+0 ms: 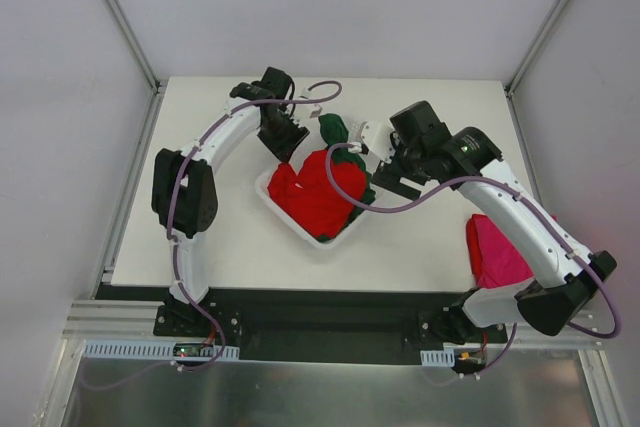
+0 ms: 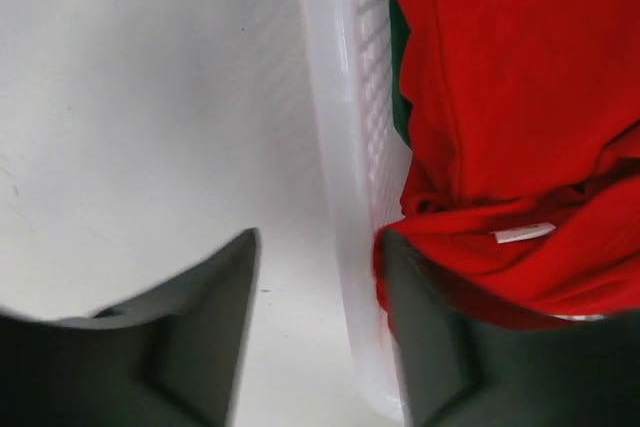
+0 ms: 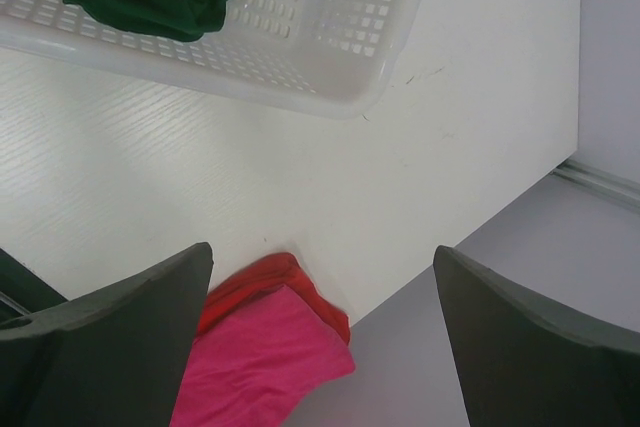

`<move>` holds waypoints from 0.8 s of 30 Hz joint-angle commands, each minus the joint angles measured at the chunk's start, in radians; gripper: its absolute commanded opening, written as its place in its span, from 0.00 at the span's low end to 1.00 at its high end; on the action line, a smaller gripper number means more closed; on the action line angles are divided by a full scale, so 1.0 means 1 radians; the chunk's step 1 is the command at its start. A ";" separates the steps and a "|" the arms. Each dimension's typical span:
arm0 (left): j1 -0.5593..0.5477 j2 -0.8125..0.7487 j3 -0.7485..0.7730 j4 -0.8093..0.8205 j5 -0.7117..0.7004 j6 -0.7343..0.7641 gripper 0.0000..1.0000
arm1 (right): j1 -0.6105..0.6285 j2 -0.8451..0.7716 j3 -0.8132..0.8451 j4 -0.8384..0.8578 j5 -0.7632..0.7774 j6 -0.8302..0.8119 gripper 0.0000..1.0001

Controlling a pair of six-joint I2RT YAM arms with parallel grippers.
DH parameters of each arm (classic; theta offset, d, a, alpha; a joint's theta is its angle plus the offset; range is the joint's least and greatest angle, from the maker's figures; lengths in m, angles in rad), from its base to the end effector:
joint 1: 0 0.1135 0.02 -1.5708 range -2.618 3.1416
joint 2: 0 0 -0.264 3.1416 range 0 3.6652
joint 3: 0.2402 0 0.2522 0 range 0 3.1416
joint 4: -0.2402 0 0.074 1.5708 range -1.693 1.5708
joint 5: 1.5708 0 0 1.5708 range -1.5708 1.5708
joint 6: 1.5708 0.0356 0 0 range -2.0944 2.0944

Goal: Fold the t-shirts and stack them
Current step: Grab crumpled tshirt from bin with the left arm

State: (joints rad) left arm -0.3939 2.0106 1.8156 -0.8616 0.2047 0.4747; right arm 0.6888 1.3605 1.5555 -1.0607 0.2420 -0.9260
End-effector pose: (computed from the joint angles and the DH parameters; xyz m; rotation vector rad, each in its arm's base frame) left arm 0.4016 -0.1747 0.2690 1.1623 2.3383 -0.2402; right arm 0.2092 0.1612 0.3953 -1.6876 1.7661 -0.4009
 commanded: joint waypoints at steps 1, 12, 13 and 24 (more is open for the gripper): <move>-0.011 -0.012 -0.001 -0.017 0.022 0.021 0.30 | -0.006 -0.011 0.008 -0.013 -0.024 -0.002 0.96; -0.011 -0.015 -0.033 -0.017 -0.030 0.061 0.00 | -0.005 -0.003 0.003 -0.008 -0.035 -0.007 0.96; -0.011 -0.019 -0.038 -0.016 -0.043 0.091 0.00 | -0.005 -0.003 0.003 -0.007 -0.036 -0.007 0.96; 0.162 0.014 0.014 -0.001 -0.200 0.188 0.00 | -0.006 -0.032 -0.037 -0.012 -0.047 -0.010 0.96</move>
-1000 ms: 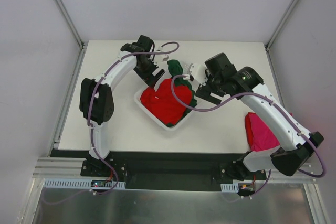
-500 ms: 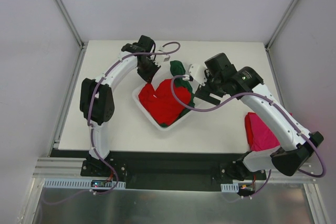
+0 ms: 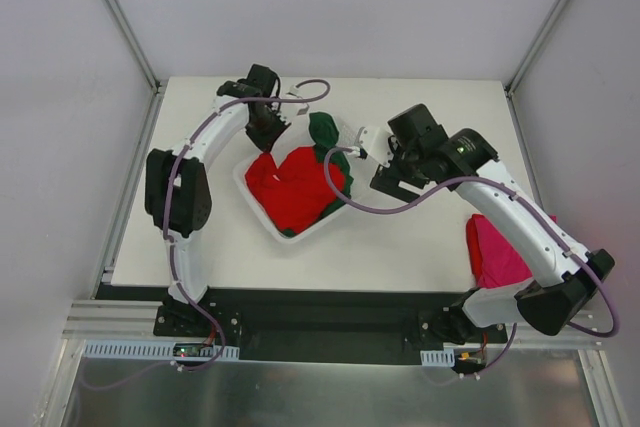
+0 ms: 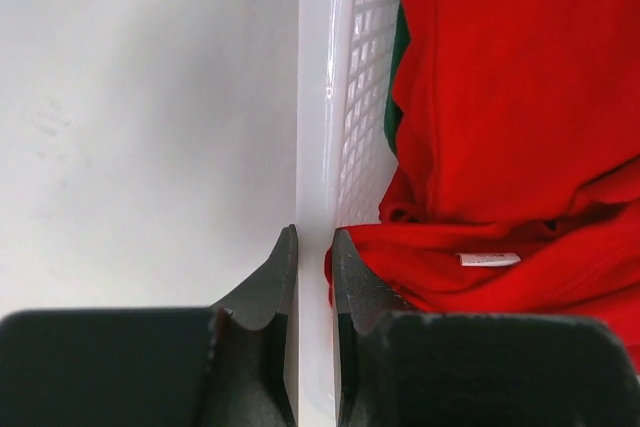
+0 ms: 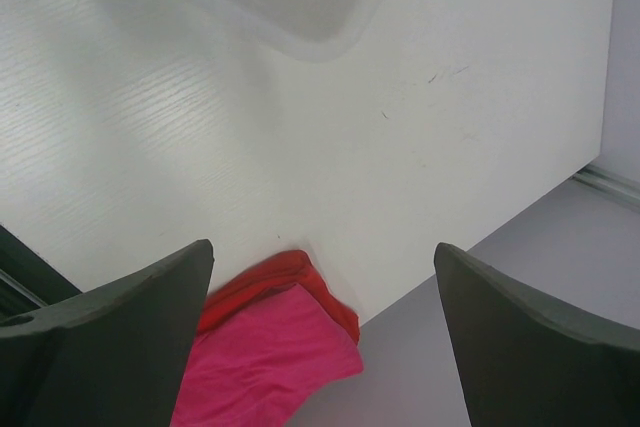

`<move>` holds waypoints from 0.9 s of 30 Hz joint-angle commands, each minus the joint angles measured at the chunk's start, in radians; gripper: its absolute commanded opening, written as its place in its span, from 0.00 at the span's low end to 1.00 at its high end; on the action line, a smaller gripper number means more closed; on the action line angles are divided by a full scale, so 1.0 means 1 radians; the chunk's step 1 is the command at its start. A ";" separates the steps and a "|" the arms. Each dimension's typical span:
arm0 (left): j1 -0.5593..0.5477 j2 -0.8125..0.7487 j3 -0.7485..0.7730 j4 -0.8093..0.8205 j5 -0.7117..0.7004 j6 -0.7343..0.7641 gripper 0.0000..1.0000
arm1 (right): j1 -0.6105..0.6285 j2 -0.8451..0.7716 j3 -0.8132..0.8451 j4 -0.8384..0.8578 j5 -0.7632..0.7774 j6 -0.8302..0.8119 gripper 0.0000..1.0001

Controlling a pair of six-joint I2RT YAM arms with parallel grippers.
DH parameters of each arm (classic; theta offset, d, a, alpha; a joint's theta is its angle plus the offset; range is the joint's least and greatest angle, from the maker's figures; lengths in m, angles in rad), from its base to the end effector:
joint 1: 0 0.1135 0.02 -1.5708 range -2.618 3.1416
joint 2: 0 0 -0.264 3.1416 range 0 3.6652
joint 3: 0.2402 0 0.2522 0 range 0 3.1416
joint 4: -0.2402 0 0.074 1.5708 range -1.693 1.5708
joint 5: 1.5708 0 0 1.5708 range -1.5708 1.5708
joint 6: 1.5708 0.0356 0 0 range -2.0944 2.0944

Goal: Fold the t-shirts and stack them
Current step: Grab crumpled tshirt from bin with the left arm

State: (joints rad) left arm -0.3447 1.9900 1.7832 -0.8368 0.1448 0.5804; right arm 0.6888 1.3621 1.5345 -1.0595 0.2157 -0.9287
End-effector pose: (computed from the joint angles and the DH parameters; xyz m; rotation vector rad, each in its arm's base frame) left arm 0.4072 -0.1517 0.2687 1.2057 2.3040 -0.1048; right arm 0.2095 0.1626 0.3886 -1.7165 1.7694 -0.3697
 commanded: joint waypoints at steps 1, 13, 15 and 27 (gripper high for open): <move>0.146 0.042 0.057 -0.025 -0.171 0.085 0.00 | -0.006 -0.034 -0.019 -0.011 -0.024 -0.007 0.96; 0.177 0.069 0.117 -0.105 -0.186 -0.151 0.00 | -0.006 -0.020 -0.008 -0.008 -0.026 -0.010 0.96; 0.182 0.066 0.087 -0.117 -0.182 -0.209 0.00 | -0.006 -0.020 -0.010 -0.008 -0.027 -0.010 0.96; 0.294 0.078 0.116 -0.111 -0.326 -0.237 0.00 | -0.005 -0.031 -0.033 -0.011 -0.033 -0.009 0.96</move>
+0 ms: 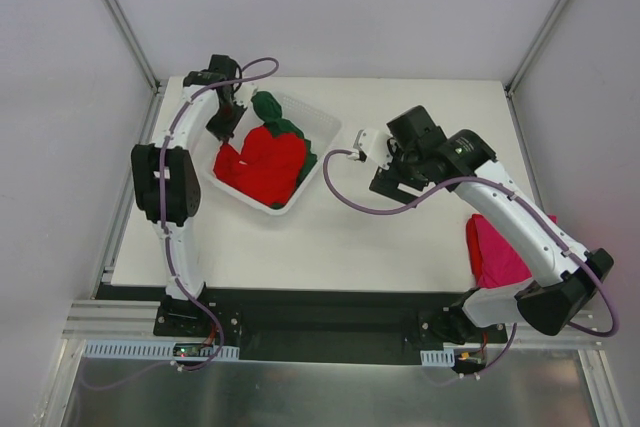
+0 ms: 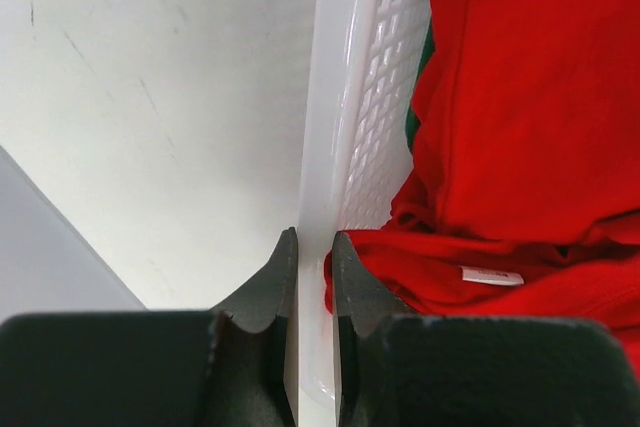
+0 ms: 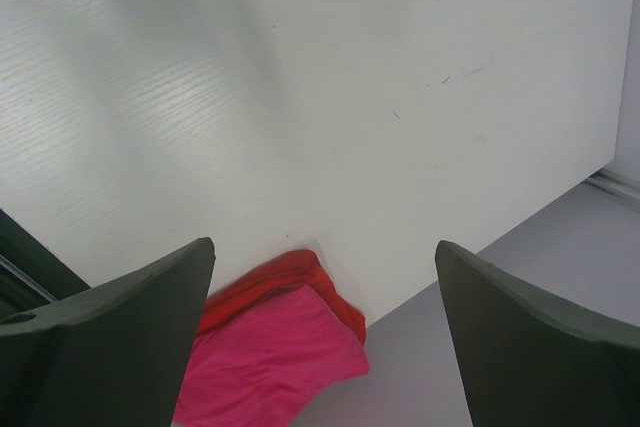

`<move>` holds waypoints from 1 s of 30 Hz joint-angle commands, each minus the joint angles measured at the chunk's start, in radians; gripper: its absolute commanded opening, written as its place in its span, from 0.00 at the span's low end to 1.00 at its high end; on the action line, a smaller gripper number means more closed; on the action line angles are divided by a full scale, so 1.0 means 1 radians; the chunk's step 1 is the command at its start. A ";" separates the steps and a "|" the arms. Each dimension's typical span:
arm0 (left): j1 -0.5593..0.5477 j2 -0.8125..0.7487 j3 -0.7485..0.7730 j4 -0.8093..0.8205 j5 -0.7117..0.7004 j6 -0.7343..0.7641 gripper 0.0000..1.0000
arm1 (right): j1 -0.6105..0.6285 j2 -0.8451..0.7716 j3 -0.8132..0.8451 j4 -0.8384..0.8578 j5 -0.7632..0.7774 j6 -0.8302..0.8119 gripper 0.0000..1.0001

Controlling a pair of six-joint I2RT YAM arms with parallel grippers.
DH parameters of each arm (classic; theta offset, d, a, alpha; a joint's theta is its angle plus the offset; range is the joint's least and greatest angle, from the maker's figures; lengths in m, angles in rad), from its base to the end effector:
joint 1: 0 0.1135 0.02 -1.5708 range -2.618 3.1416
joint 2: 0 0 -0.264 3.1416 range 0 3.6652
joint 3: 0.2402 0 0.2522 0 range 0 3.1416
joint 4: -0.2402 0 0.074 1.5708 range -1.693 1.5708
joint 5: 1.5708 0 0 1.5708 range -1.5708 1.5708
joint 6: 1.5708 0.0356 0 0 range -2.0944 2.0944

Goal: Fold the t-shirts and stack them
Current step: Grab crumpled tshirt from bin with the left arm

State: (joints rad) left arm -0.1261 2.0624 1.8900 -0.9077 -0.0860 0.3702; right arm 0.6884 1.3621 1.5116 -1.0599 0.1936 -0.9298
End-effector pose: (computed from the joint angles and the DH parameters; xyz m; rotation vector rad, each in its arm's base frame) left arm 0.4447 -0.0533 0.2668 0.6252 2.5839 0.1945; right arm 0.2093 0.1633 0.3816 -1.7431 1.7768 -0.3425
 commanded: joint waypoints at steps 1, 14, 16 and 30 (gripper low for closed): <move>0.110 0.014 0.015 -0.033 -0.097 -0.021 0.00 | -0.004 -0.032 -0.013 -0.009 -0.014 -0.010 0.96; 0.316 0.160 0.227 -0.017 -0.178 0.088 0.00 | -0.006 -0.035 -0.007 -0.032 -0.034 -0.004 0.96; 0.332 0.189 0.273 -0.016 -0.198 0.099 0.00 | -0.006 -0.034 -0.004 -0.034 -0.031 -0.004 0.96; 0.451 0.307 0.497 -0.003 -0.351 0.125 0.00 | -0.006 -0.046 -0.022 -0.038 -0.031 -0.007 0.96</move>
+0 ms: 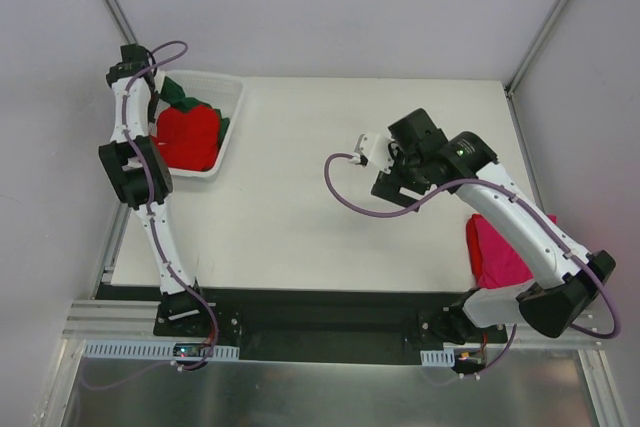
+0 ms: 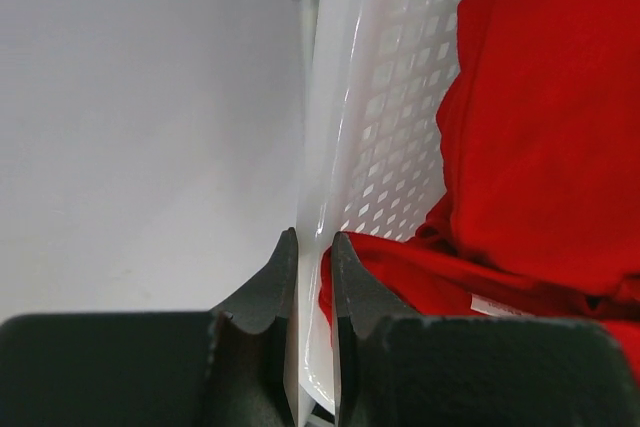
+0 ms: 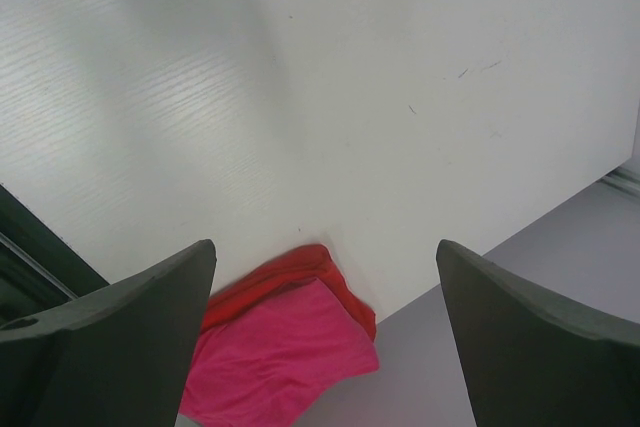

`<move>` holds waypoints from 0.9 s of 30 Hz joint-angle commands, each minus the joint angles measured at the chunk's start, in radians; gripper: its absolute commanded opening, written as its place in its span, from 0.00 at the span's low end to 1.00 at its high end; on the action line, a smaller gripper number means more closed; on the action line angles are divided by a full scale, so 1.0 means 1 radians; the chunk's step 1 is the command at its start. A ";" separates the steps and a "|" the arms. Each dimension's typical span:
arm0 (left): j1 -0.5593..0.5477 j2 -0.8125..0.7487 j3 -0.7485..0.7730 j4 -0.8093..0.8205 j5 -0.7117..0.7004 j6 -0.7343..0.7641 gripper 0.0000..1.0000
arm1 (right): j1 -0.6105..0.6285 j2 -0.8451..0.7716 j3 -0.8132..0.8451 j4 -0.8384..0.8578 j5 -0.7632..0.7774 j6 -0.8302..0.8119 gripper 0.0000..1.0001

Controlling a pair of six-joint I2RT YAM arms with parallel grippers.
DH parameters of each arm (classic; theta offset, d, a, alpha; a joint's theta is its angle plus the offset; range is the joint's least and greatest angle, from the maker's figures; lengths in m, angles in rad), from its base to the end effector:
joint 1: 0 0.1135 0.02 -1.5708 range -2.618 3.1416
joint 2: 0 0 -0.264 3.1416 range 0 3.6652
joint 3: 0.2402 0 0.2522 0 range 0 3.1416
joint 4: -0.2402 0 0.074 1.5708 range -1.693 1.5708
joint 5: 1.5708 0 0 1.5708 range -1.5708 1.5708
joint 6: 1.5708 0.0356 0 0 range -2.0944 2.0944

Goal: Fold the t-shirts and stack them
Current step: Grab crumpled tshirt from bin with the left arm

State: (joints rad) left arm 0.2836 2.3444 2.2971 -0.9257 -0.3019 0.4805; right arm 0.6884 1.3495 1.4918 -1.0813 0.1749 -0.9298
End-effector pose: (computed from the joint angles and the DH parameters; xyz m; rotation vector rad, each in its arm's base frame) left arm 0.4893 0.1536 0.2615 0.1352 2.6172 0.6702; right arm 0.2051 0.1607 0.3772 -1.7716 1.7893 -0.3181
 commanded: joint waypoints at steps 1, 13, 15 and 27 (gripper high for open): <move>0.042 0.039 0.107 0.014 -0.147 0.013 0.00 | -0.007 -0.033 -0.002 -0.019 -0.014 -0.007 0.96; 0.031 -0.013 0.096 0.011 -0.025 -0.042 0.00 | -0.004 -0.015 0.008 -0.017 -0.023 -0.006 0.96; 0.025 -0.033 0.079 0.008 0.015 -0.046 0.00 | -0.006 -0.012 0.010 -0.016 -0.025 -0.007 0.96; -0.031 -0.094 0.079 0.007 0.141 -0.065 0.00 | -0.004 0.025 0.053 -0.019 -0.035 0.000 0.96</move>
State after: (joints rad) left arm 0.2668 2.3356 2.3367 -0.9184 -0.2062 0.4301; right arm 0.6857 1.3628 1.4967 -1.0863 0.1589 -0.9295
